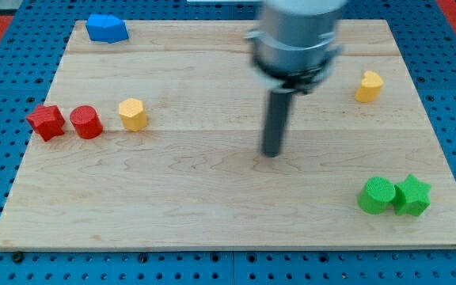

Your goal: Slide the yellow hexagon closer to the yellow heart

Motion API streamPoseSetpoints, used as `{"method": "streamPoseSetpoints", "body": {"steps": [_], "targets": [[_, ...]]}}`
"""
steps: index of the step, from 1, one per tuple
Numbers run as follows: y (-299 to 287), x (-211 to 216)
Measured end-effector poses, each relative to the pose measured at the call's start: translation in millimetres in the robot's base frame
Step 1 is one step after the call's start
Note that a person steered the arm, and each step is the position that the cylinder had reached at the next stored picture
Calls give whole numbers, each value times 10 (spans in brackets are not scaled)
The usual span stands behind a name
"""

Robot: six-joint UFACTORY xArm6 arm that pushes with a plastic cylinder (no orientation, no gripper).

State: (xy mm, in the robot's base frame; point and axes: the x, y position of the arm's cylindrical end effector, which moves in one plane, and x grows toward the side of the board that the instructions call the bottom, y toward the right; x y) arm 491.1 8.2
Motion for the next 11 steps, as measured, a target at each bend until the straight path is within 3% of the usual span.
{"method": "streamPoseSetpoints", "body": {"steps": [1,2,5,6,7,10,11], "targets": [[-1087,7],[-1734,-6],[-1676,-971],[-1681,-985],[-1449,-985],[991,-973],[1183,-972]]}}
